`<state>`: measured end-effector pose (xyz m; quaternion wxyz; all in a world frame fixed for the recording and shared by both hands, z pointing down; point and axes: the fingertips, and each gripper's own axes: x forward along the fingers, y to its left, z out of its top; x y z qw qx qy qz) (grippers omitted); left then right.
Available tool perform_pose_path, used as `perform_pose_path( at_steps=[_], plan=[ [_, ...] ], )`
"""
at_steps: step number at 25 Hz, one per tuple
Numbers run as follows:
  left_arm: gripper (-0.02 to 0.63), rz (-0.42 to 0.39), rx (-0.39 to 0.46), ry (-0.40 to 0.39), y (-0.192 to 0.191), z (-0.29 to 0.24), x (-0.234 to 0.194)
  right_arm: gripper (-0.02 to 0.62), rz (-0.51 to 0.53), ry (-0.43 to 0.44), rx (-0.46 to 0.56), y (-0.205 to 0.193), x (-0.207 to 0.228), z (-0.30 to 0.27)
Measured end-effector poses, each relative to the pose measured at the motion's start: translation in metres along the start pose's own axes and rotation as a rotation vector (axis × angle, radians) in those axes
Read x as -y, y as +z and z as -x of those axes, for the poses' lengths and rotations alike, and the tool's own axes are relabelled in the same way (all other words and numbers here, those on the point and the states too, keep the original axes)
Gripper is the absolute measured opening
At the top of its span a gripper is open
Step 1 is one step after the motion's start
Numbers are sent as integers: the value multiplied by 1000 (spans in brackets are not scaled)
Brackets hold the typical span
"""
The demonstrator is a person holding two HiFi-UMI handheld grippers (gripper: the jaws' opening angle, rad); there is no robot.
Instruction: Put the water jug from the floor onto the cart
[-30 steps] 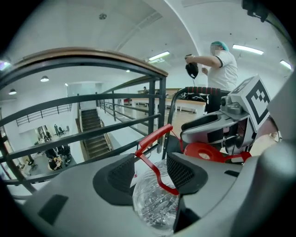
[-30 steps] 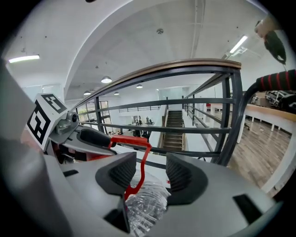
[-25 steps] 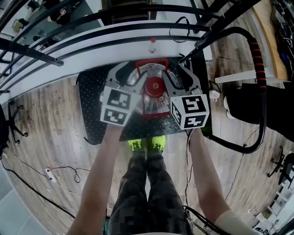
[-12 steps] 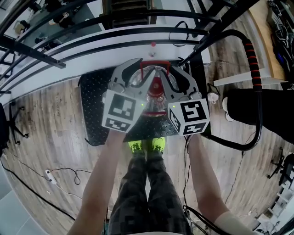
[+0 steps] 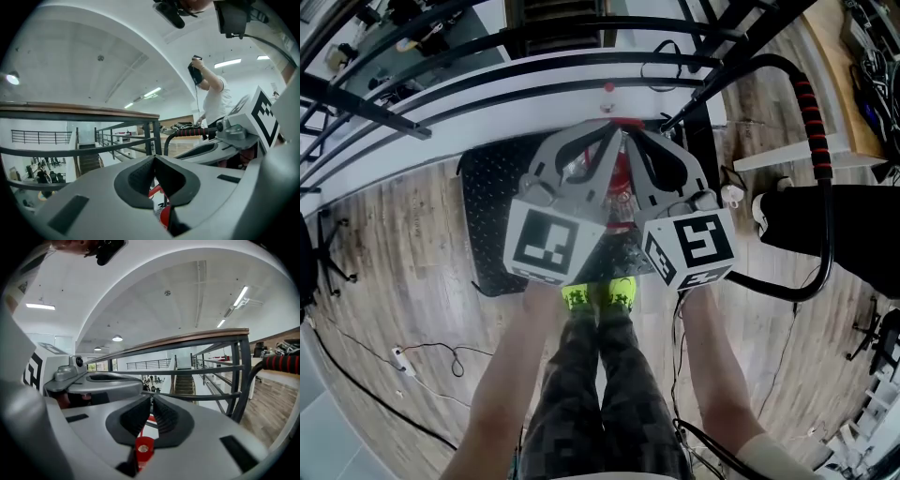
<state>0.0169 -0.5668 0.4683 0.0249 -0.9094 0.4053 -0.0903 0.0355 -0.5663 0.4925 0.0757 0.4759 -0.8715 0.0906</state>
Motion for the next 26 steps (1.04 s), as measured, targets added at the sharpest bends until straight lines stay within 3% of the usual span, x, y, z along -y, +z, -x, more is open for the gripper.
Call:
perform_pose_path(
  at_steps=[26],
  plan=[
    [12, 34, -8, 27, -1, 14, -5, 26, 10, 28, 8, 13, -19, -2]
  ],
)
